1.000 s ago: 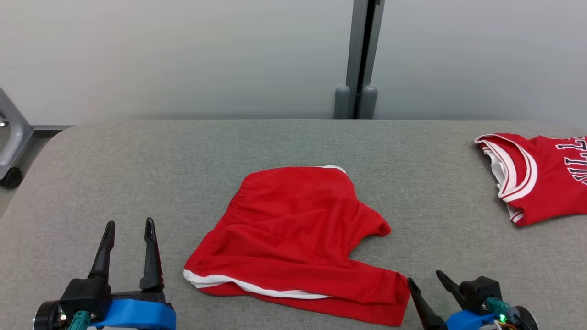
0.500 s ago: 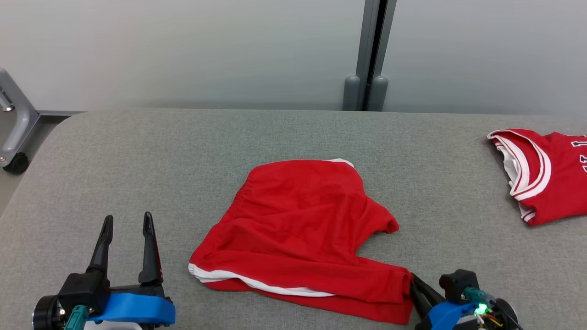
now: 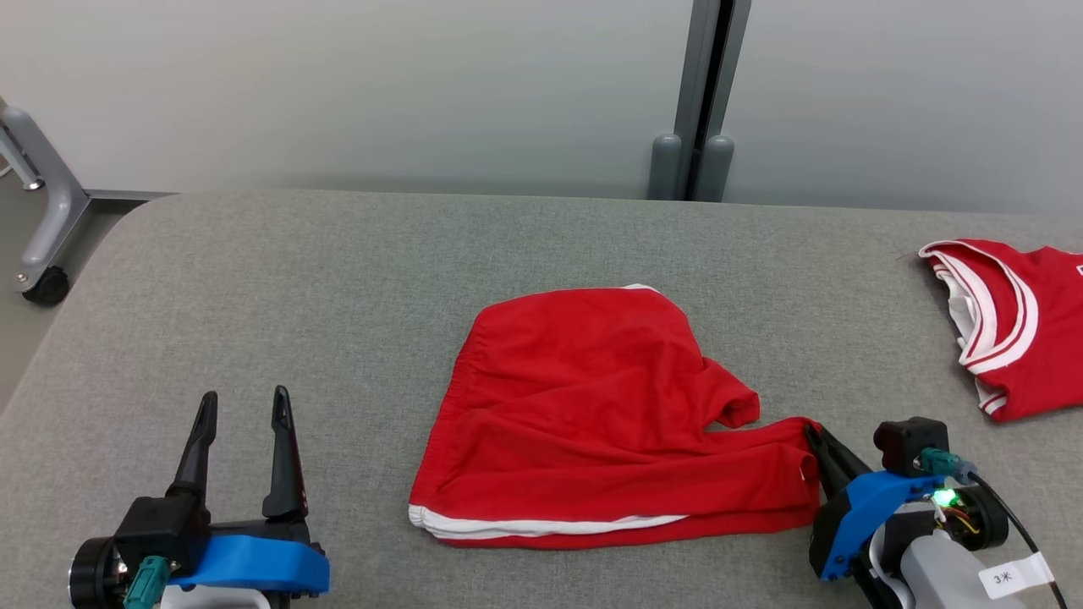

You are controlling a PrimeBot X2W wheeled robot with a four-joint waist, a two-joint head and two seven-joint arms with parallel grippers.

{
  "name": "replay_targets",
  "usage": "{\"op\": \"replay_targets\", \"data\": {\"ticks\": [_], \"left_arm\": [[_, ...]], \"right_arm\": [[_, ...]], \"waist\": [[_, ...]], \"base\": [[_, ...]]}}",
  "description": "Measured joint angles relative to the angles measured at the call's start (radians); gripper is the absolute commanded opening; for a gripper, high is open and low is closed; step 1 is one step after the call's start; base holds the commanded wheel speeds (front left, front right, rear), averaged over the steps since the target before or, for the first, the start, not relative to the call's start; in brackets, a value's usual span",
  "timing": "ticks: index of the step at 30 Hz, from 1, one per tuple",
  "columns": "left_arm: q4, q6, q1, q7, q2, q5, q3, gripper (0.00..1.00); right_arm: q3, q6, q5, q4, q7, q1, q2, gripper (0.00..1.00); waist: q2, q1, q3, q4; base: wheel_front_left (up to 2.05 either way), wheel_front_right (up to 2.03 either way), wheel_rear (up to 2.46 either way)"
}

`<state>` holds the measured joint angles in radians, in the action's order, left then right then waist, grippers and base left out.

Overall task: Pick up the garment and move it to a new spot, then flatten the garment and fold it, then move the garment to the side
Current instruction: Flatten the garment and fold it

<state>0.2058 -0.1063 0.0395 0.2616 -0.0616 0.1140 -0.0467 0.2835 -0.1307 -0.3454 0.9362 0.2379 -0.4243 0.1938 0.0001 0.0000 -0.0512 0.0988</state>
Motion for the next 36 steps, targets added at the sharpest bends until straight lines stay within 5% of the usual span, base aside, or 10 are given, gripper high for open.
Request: {"op": "replay_targets", "data": {"ticks": [1, 8, 15, 26, 36], "left_arm": [[0.001, 0.0, 0.0, 0.0, 0.001, 0.0, 0.0, 1.0], [0.002, 0.0, -0.001, 0.0, 0.004, -0.001, -0.007, 1.0], [-0.003, 0.0, -0.01, 0.0, 0.006, -0.001, -0.012, 1.0], [-0.007, -0.002, -0.026, 0.0, 0.008, -0.004, -0.015, 1.0], [-0.003, -0.007, -0.022, 0.0, 0.009, -0.009, -0.008, 1.0]], "right_arm": [[0.002, 0.0, -0.002, 0.014, 0.002, -0.007, 0.0, 0.99], [-0.013, 0.0, -0.011, 0.026, 0.021, -0.038, 0.016, 1.0], [-0.048, 0.0, 0.011, -0.165, 0.024, 0.047, 0.048, 1.0], [0.05, 0.0, 0.028, -0.413, 0.003, 0.246, 0.07, 1.0], [0.097, 0.0, 0.026, -0.471, -0.061, 0.265, 0.073, 1.0]], "waist": [[0.0, 0.0, 0.0, 0.001], [0.0, 0.0, 0.003, -0.006], [0.0, 0.0, 0.014, -0.027], [0.0, 0.0, 0.023, -0.056], [0.0, 0.0, 0.017, -0.05]], "base": [[0.0, 0.0, 0.0], [0.0, 0.0, 0.0], [0.0, 0.0, 0.0], [0.0, 0.0, 0.0], [0.0, 0.0, 0.0]]}}
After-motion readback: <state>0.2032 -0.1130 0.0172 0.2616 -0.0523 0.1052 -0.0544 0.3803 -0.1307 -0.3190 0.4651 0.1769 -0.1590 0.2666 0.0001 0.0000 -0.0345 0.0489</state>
